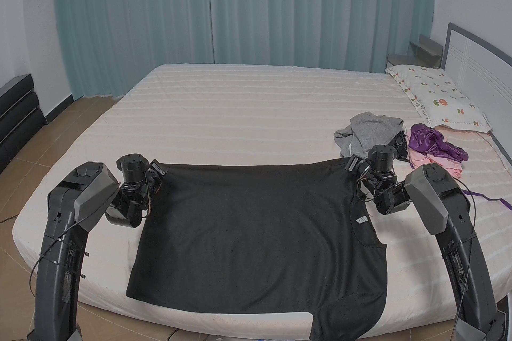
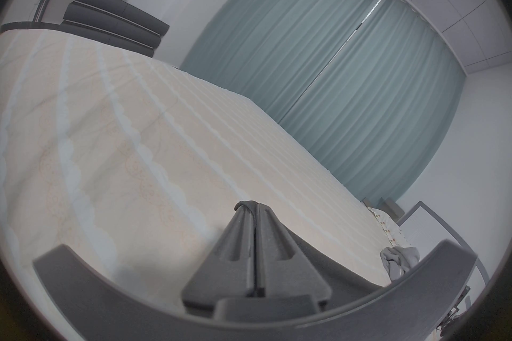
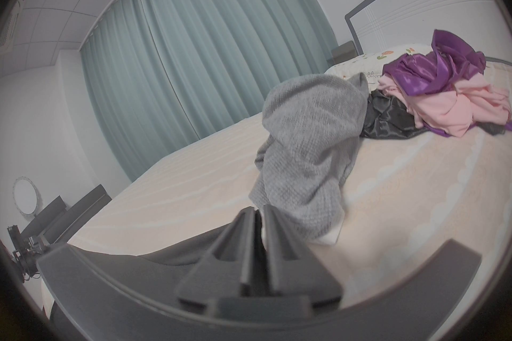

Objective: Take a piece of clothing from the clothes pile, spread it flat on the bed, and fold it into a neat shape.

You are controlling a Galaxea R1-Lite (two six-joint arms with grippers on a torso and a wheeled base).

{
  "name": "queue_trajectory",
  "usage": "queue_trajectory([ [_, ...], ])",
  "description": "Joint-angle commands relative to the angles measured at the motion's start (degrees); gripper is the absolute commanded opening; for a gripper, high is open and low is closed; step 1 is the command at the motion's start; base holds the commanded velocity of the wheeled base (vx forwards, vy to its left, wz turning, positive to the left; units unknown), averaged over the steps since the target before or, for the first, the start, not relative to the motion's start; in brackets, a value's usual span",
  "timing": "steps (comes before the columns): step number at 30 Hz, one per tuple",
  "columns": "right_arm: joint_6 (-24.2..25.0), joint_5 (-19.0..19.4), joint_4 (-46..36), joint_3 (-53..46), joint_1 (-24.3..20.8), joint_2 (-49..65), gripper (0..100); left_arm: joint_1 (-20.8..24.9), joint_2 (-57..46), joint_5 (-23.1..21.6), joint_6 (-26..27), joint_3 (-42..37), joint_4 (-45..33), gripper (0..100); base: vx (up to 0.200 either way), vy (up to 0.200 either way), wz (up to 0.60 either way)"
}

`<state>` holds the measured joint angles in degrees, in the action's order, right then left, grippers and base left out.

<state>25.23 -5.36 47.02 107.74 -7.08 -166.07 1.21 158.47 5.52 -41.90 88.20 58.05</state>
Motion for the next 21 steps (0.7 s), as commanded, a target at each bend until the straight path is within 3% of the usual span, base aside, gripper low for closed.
queue_trajectory([
  [1,0.08,0.00,0.09,-0.60,-0.12,-1.10,100,0.11,0.44,0.01,-0.02,0.04,-0.31,100,0.000,0.000,0.00],
  [12,0.69,0.09,1.14,-7.02,0.49,4.35,100,0.20,0.18,0.45,0.59,-1.01,0.22,100,0.000,0.000,0.00],
  [21,6.67,2.64,8.53,-33.38,0.40,20.97,100,-0.68,-7.73,-0.25,-0.29,-14.28,1.80,100,0.000,0.000,0.00],
])
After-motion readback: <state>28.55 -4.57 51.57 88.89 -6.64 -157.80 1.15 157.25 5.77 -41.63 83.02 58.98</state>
